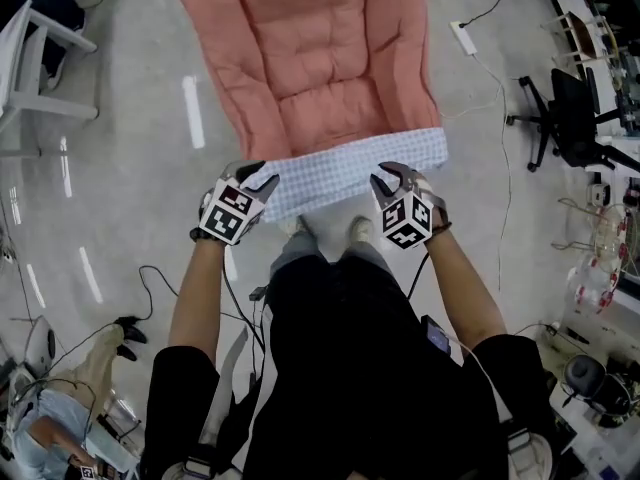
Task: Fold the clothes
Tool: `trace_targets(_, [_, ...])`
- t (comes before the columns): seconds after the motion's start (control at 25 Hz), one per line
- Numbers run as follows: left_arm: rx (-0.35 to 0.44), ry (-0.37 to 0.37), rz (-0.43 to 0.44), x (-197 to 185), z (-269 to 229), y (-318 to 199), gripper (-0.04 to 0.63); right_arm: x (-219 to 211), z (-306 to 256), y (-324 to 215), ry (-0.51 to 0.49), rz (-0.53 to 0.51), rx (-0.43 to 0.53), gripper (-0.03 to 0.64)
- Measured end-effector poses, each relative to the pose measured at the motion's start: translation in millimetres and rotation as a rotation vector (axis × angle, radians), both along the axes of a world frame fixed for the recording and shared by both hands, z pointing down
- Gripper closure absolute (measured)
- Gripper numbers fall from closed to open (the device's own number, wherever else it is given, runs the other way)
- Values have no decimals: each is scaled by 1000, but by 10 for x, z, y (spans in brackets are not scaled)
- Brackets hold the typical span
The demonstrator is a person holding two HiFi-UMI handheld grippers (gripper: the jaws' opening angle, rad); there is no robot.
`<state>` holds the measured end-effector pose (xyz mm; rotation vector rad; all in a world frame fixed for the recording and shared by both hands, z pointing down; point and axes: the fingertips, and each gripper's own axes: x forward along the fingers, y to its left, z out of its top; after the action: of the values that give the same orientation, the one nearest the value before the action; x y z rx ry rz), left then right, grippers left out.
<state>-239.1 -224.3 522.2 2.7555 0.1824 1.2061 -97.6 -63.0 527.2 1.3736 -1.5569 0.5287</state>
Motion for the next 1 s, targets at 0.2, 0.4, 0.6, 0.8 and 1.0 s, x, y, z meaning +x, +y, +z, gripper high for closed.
trace_targets(0.2, [-94, 61, -86, 489, -265, 147, 437, 489, -270, 53, -34, -8, 44, 511])
trace_targets(0.4, [-43, 63, -228, 1078, -414, 449, 437, 1229, -426, 78, -68, -156, 94, 509])
trace_targets(0.6, [3, 69, -482, 1712, -387, 643, 437, 1787, -468, -99, -169, -314, 131, 497])
trace_targets(0.8, [-11, 89, -837, 2020, -514, 1019, 437, 1948, -640, -213, -285, -540, 142, 491])
trace_targets(1.0, [-40, 73, -1042, 1769, -511, 1414, 437, 1787, -528, -222, -275, -731, 93, 485])
